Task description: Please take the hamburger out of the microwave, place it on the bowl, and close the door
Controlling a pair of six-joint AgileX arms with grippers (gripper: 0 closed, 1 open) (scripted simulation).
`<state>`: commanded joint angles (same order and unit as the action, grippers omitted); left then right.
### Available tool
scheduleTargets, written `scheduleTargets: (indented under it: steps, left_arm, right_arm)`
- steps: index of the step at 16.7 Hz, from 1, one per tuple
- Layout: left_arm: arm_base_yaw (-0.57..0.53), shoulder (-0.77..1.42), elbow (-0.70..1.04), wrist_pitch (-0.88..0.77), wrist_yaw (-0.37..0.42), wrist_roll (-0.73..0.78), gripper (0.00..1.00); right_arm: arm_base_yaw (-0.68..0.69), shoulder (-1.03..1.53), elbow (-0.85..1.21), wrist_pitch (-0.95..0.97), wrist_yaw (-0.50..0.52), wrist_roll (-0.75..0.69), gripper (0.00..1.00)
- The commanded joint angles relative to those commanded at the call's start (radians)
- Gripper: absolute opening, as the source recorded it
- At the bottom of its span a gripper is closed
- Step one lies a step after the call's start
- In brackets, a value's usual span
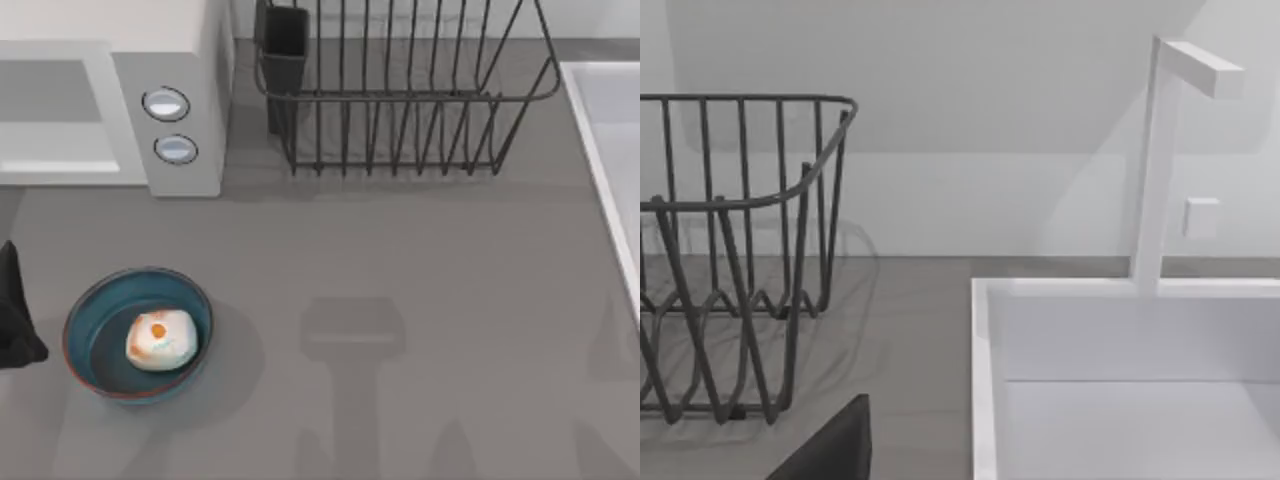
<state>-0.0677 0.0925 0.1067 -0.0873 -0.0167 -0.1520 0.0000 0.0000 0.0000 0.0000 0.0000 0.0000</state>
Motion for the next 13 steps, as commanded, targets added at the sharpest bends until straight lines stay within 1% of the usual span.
scheduleTargets:
  steps: [2, 4, 10, 13]
  left_arm:
    - [0.039, -0.062, -0.063, 0.053, 0.011, 0.092, 1.0]
    - [0.063, -0.089, -0.1, 0.082, 0.016, 0.142, 1.0]
    - [0.068, -0.092, -0.107, 0.087, 0.017, 0.152, 1.0]
    - [0.068, -0.092, -0.107, 0.087, 0.017, 0.152, 0.77]
  right_arm:
    - [0.0, 0.0, 0.0, 0.0, 0.0, 0.0, 1.0]
    - [0.0, 0.0, 0.0, 0.0, 0.0, 0.0, 1.0]
    - [0.0, 0.0, 0.0, 0.0, 0.0, 0.0, 1.0]
    - [0.0, 0.0, 0.0, 0.0, 0.0, 0.0, 1.0]
